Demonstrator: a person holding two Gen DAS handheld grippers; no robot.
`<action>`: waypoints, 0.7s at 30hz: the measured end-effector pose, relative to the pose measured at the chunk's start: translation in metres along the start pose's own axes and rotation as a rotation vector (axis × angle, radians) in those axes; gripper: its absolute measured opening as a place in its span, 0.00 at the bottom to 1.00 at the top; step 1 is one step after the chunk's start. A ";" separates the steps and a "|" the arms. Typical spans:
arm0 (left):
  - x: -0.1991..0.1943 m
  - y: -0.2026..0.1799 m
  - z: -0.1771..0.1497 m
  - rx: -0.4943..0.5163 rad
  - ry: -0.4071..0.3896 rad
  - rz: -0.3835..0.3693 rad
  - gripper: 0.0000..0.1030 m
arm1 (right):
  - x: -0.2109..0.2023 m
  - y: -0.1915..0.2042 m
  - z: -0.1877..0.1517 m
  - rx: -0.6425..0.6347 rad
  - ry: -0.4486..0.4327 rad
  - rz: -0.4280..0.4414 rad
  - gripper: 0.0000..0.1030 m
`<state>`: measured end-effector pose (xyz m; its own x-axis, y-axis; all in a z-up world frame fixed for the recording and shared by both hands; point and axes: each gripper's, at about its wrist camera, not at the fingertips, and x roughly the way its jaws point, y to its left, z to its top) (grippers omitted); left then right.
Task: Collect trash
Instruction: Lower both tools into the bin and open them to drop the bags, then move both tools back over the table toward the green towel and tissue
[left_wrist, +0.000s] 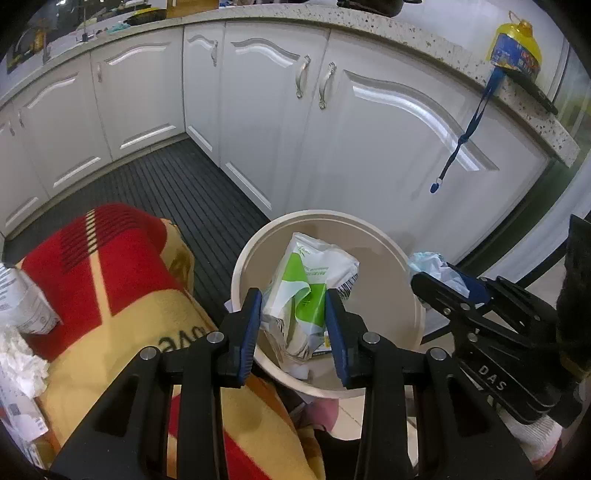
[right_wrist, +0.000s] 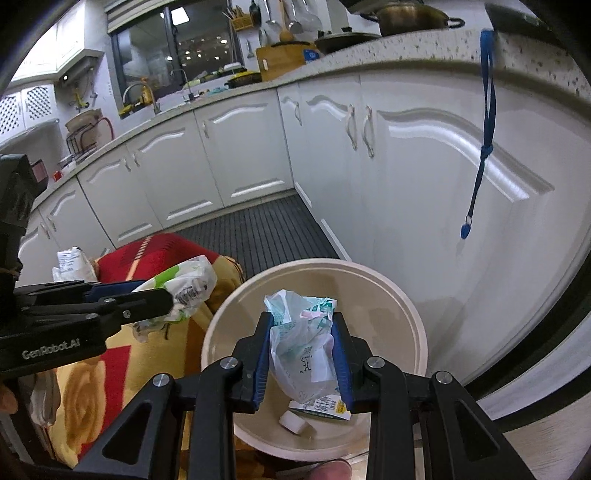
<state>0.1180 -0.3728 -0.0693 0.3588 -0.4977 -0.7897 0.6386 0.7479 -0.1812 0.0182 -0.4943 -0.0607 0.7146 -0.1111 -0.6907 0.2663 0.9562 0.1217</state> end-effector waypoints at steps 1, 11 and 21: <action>0.004 0.000 0.001 -0.003 0.006 -0.006 0.33 | 0.003 -0.002 0.000 0.003 0.002 -0.006 0.28; 0.030 0.006 0.003 -0.034 0.065 -0.038 0.55 | 0.016 -0.029 -0.009 0.057 0.030 -0.067 0.55; 0.019 0.009 -0.004 -0.043 0.070 -0.044 0.57 | 0.007 -0.028 -0.016 0.071 0.025 -0.045 0.62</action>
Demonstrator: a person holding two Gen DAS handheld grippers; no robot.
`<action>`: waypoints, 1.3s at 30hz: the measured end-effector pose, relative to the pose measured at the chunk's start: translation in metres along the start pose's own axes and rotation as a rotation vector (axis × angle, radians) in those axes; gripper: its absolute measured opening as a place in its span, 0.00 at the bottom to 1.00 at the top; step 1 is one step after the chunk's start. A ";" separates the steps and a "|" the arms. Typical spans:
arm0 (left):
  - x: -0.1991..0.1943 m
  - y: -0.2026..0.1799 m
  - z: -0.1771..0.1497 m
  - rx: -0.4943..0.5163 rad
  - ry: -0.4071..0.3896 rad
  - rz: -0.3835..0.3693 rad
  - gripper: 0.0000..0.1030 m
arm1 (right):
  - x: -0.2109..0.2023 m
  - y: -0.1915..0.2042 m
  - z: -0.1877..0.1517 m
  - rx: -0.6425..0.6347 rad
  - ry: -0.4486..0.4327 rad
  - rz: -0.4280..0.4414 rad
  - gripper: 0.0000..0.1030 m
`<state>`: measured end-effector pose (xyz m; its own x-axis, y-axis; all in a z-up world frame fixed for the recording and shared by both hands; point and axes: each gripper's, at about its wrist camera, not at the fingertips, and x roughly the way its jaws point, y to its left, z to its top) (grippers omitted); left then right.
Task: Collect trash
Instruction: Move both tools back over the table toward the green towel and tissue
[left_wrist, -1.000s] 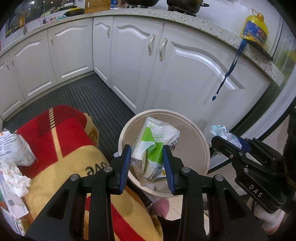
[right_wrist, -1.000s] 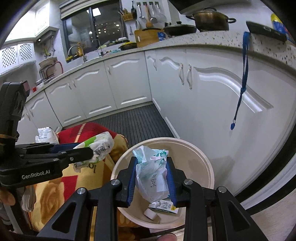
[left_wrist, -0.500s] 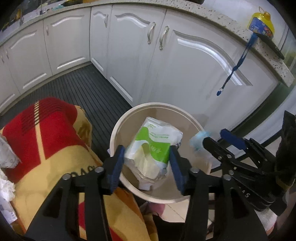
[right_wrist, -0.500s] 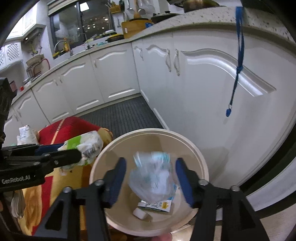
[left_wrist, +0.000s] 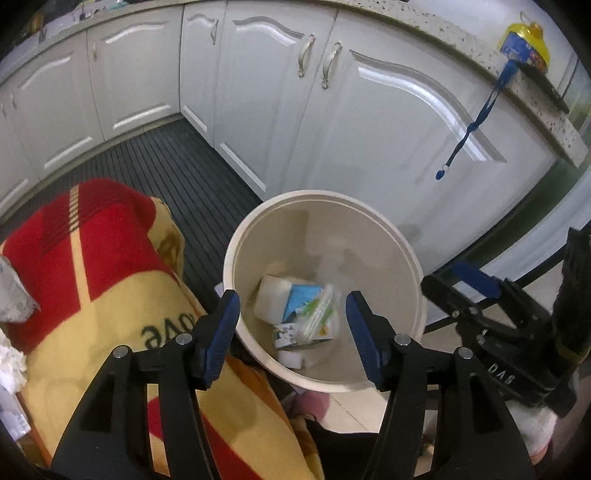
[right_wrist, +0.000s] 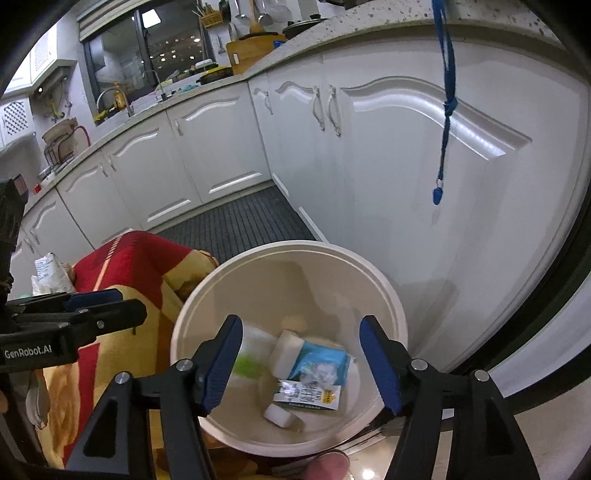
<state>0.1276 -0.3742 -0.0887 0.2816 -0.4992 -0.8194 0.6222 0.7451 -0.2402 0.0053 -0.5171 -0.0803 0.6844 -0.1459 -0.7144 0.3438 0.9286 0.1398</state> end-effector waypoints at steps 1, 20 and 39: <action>-0.002 0.000 0.000 -0.004 0.005 -0.003 0.57 | -0.001 0.002 0.000 -0.005 0.000 0.004 0.62; -0.099 0.024 -0.029 0.003 -0.198 0.160 0.57 | -0.034 0.073 0.000 -0.086 -0.037 0.094 0.69; -0.208 0.126 -0.107 -0.126 -0.250 0.256 0.57 | -0.073 0.180 0.003 -0.200 -0.082 0.268 0.74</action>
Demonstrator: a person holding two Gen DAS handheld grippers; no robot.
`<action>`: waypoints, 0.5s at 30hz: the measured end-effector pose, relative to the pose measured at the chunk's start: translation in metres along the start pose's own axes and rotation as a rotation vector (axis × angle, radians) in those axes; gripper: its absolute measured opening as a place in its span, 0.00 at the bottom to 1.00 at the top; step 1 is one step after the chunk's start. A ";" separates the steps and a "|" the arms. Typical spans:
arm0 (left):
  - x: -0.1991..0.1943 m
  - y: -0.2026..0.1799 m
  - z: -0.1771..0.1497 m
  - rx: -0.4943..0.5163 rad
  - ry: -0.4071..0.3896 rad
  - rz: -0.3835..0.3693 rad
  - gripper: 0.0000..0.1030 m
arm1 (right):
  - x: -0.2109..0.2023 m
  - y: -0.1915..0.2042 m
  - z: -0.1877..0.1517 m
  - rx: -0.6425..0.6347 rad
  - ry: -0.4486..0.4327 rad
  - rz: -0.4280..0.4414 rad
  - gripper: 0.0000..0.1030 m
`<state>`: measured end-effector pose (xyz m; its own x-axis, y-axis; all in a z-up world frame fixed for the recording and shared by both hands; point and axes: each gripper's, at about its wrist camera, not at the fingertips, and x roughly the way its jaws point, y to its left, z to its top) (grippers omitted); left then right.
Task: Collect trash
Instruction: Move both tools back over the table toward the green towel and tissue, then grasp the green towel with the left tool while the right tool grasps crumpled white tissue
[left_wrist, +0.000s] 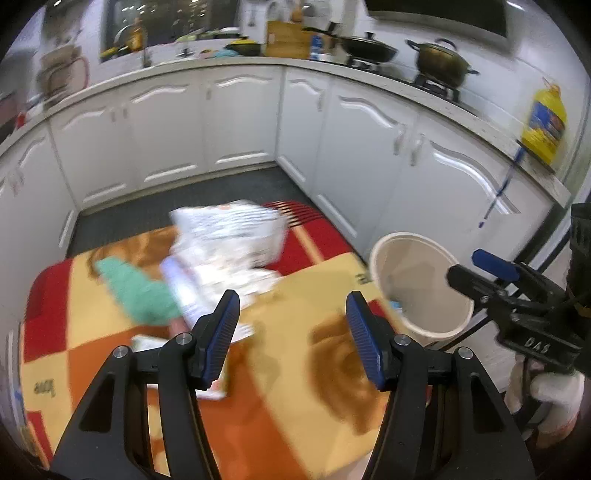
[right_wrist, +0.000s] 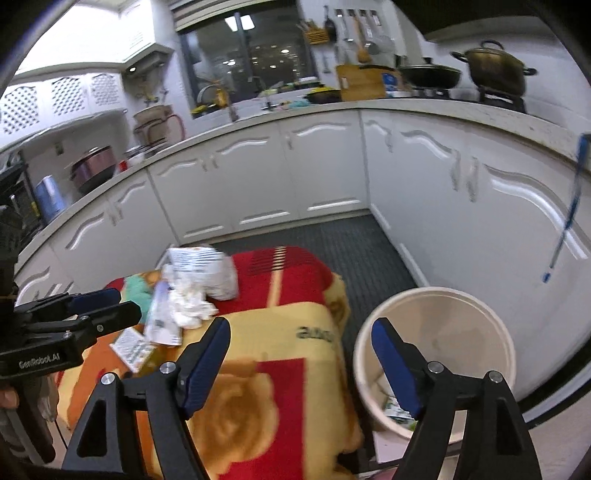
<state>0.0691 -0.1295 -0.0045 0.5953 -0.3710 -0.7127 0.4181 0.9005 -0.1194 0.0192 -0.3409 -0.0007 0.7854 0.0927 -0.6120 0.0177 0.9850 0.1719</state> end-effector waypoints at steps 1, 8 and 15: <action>-0.003 0.011 -0.002 -0.011 -0.001 0.013 0.57 | 0.001 0.007 0.001 -0.004 0.005 0.016 0.75; -0.020 0.099 -0.015 -0.147 0.007 0.098 0.57 | 0.021 0.051 0.004 -0.053 0.046 0.094 0.75; -0.015 0.162 -0.020 -0.316 0.011 0.082 0.57 | 0.061 0.087 0.013 -0.121 0.102 0.133 0.78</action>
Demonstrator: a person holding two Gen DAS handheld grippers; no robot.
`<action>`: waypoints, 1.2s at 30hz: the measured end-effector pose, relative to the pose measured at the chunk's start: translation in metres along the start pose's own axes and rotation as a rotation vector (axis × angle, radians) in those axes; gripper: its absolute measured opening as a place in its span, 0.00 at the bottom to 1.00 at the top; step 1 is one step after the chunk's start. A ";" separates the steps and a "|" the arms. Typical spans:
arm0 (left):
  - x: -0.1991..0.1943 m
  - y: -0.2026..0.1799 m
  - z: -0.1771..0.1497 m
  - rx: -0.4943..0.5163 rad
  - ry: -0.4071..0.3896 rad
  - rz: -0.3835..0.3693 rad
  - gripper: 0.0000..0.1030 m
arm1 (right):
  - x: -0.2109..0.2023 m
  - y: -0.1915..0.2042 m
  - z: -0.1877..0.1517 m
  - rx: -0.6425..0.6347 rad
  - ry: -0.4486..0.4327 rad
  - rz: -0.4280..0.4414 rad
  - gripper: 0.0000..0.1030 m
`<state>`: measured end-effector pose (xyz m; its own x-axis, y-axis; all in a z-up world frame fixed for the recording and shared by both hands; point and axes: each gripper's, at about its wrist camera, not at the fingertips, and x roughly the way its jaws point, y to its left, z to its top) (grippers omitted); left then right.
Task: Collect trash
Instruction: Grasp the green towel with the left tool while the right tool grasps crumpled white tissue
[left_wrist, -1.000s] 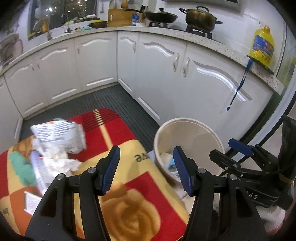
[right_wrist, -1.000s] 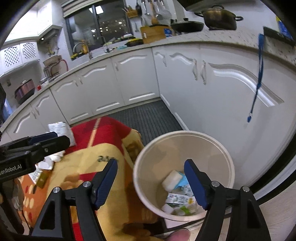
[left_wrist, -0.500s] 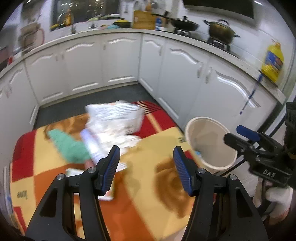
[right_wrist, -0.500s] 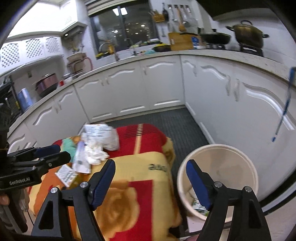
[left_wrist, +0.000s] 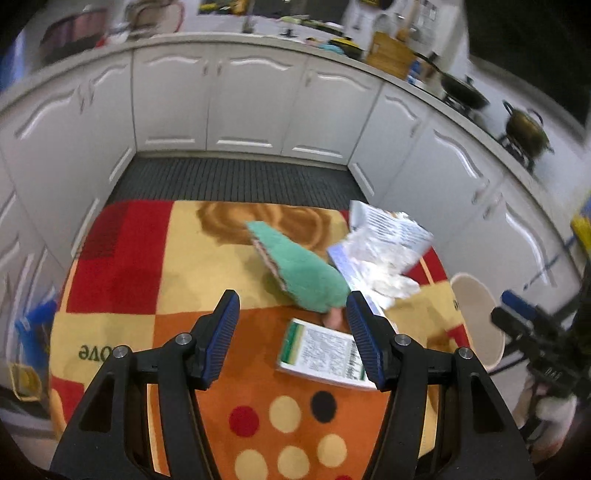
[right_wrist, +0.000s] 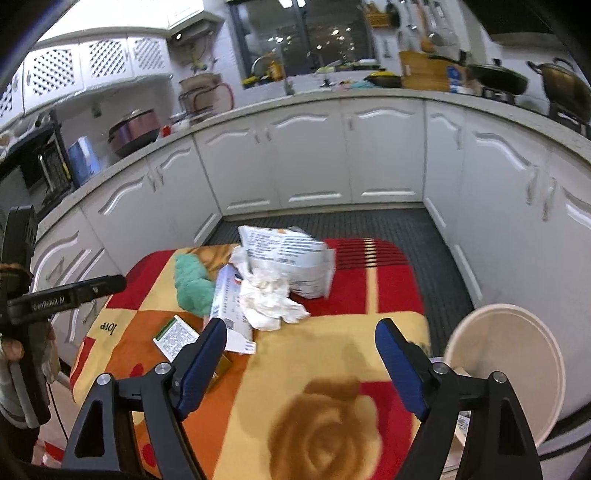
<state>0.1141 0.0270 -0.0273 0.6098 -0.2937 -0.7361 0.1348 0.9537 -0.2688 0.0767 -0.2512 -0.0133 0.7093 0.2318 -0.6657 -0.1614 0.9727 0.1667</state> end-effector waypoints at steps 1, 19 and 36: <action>0.002 0.003 0.002 -0.013 0.003 -0.005 0.57 | 0.007 0.002 0.002 -0.004 0.011 0.004 0.78; 0.111 0.000 0.032 -0.145 0.118 -0.021 0.58 | 0.130 0.026 0.021 0.017 0.115 0.071 0.74; 0.100 0.006 0.037 -0.112 0.072 -0.090 0.17 | 0.109 0.014 0.011 0.060 0.082 0.177 0.12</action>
<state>0.2045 0.0057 -0.0798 0.5408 -0.3854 -0.7476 0.0961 0.9114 -0.4002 0.1590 -0.2126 -0.0753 0.6152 0.4017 -0.6784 -0.2358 0.9148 0.3279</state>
